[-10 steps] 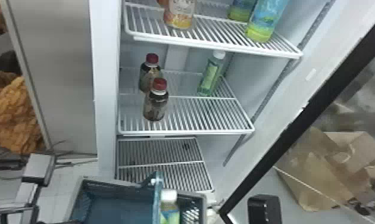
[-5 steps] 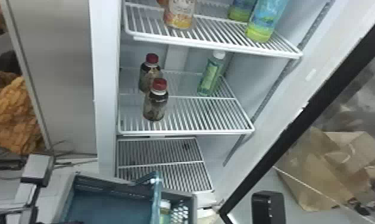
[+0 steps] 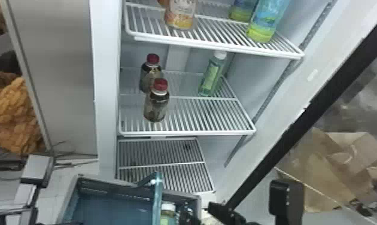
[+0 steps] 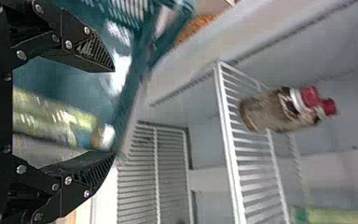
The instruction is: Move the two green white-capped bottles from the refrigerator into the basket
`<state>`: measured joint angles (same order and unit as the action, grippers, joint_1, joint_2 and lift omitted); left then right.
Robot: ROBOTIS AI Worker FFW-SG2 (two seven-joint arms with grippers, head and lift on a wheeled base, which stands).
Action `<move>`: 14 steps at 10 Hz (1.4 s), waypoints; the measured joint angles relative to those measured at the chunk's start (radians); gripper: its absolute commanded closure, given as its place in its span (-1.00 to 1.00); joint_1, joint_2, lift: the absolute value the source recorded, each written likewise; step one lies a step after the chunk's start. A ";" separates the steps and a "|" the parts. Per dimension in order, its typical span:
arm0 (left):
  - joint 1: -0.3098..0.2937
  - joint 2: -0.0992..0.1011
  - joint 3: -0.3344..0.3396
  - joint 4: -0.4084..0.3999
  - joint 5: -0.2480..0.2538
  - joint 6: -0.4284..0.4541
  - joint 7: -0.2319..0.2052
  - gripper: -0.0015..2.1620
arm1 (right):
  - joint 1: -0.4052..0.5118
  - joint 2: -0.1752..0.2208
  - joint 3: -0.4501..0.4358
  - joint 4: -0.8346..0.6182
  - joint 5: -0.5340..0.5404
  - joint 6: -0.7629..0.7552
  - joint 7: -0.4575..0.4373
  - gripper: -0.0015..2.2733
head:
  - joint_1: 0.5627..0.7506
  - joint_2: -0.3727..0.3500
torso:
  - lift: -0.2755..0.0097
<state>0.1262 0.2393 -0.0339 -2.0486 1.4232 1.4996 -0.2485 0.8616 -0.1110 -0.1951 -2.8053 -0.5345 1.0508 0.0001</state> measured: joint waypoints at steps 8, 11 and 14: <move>0.008 0.000 0.004 0.000 0.004 0.000 0.000 0.07 | -0.153 0.027 -0.031 0.156 0.078 -0.313 -0.021 -0.62 | 0.41 -0.94 | -0.92; 0.013 0.000 0.006 0.000 0.005 0.000 0.000 0.07 | -0.251 0.028 -0.036 0.252 0.109 -0.430 -0.022 -0.71 | 0.41 -0.94 | -0.92; 0.011 0.000 0.006 0.000 0.005 -0.001 0.000 0.07 | -0.331 0.028 -0.038 0.334 0.129 -0.516 -0.026 -0.75 | 0.41 -0.94 | -0.92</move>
<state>0.1375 0.2393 -0.0279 -2.0482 1.4285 1.4990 -0.2485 0.5310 -0.0828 -0.2333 -2.4718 -0.4050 0.5350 -0.0264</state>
